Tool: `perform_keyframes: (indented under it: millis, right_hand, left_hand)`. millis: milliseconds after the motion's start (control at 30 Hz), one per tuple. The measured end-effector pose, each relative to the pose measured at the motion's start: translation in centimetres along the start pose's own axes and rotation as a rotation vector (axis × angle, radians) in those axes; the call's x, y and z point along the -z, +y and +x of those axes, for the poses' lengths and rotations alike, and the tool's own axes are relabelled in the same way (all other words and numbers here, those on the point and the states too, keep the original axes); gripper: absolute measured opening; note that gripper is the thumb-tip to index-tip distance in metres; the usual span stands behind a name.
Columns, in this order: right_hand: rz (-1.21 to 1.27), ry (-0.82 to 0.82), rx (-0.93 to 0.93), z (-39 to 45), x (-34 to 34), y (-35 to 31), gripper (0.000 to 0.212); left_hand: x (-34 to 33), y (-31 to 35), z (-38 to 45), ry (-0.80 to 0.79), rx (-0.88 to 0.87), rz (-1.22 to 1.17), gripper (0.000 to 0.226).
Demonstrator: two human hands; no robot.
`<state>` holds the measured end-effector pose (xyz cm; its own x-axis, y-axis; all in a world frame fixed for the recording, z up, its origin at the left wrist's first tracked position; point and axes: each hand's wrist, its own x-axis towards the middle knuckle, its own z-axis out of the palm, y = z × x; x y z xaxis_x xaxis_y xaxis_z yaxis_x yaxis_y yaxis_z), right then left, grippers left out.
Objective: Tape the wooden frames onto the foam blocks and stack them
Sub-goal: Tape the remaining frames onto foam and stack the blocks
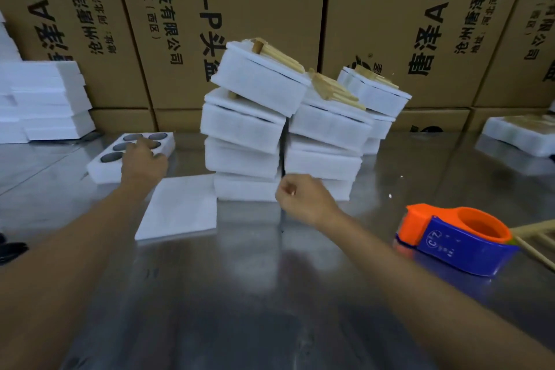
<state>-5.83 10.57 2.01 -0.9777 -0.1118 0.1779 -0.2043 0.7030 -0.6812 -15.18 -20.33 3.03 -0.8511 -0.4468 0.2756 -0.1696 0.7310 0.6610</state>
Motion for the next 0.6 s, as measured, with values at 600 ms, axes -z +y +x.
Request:
perform_keyframes:
  millis: [600]
  right_hand:
    - [-0.435, 0.128, 0.170, -0.1, -7.1, 7.8, 0.029]
  left_hand:
    - [-5.2, -7.3, 6.6, -0.048, -0.032, 0.427, 0.071]
